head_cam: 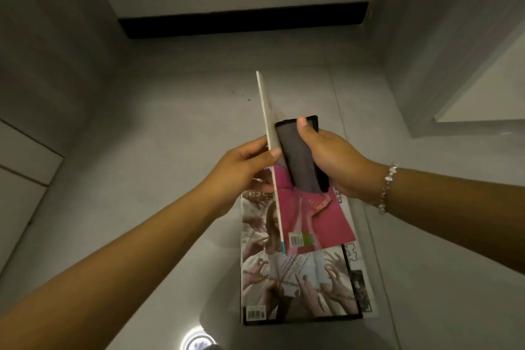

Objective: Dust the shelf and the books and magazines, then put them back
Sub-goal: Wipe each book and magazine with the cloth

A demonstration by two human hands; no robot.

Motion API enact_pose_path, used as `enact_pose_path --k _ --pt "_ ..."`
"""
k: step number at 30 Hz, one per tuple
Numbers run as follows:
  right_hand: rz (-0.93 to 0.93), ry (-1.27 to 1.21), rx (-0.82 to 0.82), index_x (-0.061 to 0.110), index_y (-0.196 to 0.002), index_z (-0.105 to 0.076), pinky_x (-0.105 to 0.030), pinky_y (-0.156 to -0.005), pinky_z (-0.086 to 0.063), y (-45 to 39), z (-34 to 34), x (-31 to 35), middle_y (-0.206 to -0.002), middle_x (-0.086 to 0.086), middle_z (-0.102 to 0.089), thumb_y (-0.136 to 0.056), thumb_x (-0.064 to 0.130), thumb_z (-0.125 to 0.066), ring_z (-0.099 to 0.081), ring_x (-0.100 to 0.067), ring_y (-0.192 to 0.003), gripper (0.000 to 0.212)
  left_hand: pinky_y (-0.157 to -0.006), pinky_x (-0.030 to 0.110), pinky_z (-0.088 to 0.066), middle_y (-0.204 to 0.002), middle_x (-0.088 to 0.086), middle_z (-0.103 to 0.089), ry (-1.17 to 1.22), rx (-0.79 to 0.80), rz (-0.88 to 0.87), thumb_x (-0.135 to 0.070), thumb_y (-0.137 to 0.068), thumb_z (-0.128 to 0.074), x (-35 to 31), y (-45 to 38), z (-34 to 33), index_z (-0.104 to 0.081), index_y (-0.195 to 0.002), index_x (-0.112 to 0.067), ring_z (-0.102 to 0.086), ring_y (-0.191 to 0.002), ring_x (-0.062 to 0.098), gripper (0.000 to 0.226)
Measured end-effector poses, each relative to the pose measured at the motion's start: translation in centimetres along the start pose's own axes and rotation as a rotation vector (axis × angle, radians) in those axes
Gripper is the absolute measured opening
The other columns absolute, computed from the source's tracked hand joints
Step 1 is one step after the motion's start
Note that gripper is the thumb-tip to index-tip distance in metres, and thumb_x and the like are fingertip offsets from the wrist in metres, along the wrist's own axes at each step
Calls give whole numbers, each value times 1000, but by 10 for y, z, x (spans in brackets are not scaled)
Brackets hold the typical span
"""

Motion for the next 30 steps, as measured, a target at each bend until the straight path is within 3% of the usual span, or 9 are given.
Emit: enact_pose_path --k 4,8,12,16,18,20,23,27,30 --pt "70 -56 40 7 -100 -67 -47 -92 -51 3 3 18 -96 -16 -71 -92 58 -39 -68 -29 -91 59 -67 18 -53 -110 -17 -62 -11 -45 -109 -35 -96 -47 -18 3 -6 -47 -133 -42 -67 -77 4 37" --pt "141 -83 59 5 -103 -67 -41 -90 -53 4 8 33 -97 -14 -72 -96 40 -46 -70 -26 -90 42 -68 8 -50 -115 -9 -51 -116 -86 -149 -43 -96 -39 -27 1 -4 -49 -122 -46 -55 -100 2 27" --pt "110 -95 44 9 -96 -67 -38 -84 -55 2 13 34 -93 -10 -72 -96 26 -51 -70 -22 -86 24 -100 22 -41 -128 -3 -43 -155 -96 -140 -47 -93 -40 -25 1 2 -49 -131 -46 -45 -119 8 39" --pt "88 -97 28 9 -83 -67 -29 -66 -55 1 15 33 -69 -2 -71 -92 21 -57 -67 -16 -62 19 -88 11 -41 -132 -13 -42 -37 -183 -148 -43 -95 -42 -17 -4 11 -39 -137 -40 -46 -112 -1 42" --pt "85 -96 54 9 -82 -66 -26 -60 -54 2 15 34 -64 0 -69 -91 22 -58 -66 -15 -57 18 -97 24 -40 -137 -13 -41 125 -210 -12 -48 -94 -42 2 -10 18 -26 -146 -33 -45 -120 5 57" --pt "77 -93 76 10 -83 -66 -26 -59 -54 1 18 34 -65 -1 -69 -90 24 -59 -66 -16 -58 17 -100 42 -39 -141 1 -43 306 -179 153 -56 -92 -38 21 -11 20 -24 -146 -29 -47 -122 18 62" --pt "41 -117 49 6 -91 -67 -31 -62 -55 -4 28 29 -70 -6 -69 -91 24 -59 -66 -21 -62 20 -90 47 -42 -108 10 -55 538 -164 334 -60 -94 -31 39 -10 23 -17 -146 -34 -56 -97 24 59" --pt "-30 -140 -13 7 -80 -62 -22 -46 -46 -13 50 14 -49 1 -59 -94 22 -55 -57 -12 -43 22 -78 39 -49 -105 11 -62 516 -243 428 -45 -95 -48 64 -12 37 -44 -133 -12 -61 -96 26 50" --pt "-73 -34 -65 5 -77 -58 -27 -52 -44 -23 62 -9 -55 -5 -55 -93 23 -57 -54 -17 -48 24 -71 36 -51 -100 7 -66 402 -334 412 -24 -95 -54 81 -16 49 -54 -128 -6 -63 -90 23 37"
Point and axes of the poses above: each hand's wrist, its own y-axis away from the middle knuckle, its own z-axis out of the back of the hand, x = y × z, the point moved 5 cm from there along -y, towards the middle knuckle
